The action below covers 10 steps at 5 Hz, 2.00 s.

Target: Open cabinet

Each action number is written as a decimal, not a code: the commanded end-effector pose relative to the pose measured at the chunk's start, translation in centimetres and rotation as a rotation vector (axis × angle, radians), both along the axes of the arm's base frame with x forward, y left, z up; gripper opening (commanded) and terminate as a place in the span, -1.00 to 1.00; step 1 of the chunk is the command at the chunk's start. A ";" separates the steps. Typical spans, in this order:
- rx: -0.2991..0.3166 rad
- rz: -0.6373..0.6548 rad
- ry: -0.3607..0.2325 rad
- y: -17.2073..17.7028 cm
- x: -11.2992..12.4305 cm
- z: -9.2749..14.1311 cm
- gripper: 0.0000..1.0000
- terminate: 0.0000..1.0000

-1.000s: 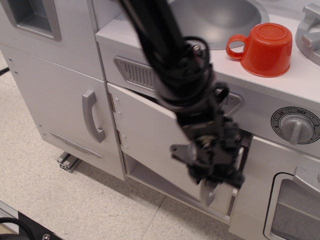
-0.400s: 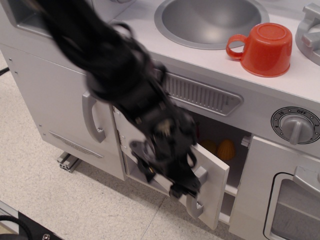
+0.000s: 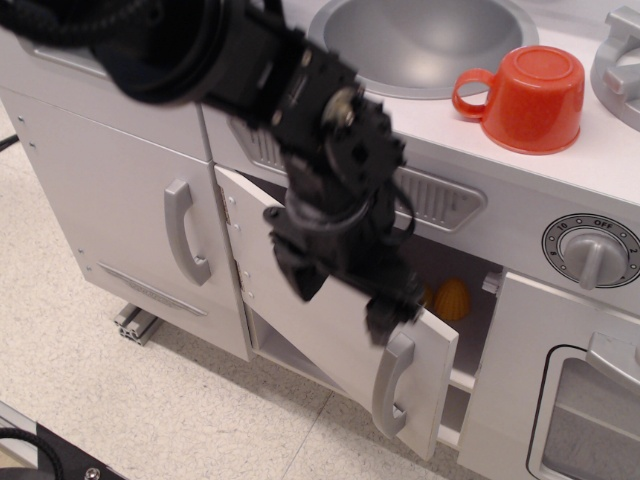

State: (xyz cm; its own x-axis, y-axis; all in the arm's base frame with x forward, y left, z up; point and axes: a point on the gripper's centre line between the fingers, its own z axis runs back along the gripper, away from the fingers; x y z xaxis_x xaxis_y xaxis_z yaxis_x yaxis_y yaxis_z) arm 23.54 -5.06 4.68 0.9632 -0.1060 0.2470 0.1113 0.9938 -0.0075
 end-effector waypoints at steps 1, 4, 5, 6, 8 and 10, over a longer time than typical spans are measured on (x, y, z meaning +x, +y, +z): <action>-0.068 0.056 -0.151 -3.3 3.7 0.6 1.00 -1.00; -0.033 0.021 -0.184 -4.8 5.9 -3.3 1.00 -1.00; -0.018 0.065 -0.120 -3.3 5.5 -3.8 1.00 -1.00; 0.002 0.123 -0.041 -1.0 4.2 -4.5 1.00 -1.00; 0.080 0.202 0.041 4.0 1.8 -6.1 1.00 -1.00; 0.157 0.216 0.058 8.0 0.6 -7.4 1.00 -1.00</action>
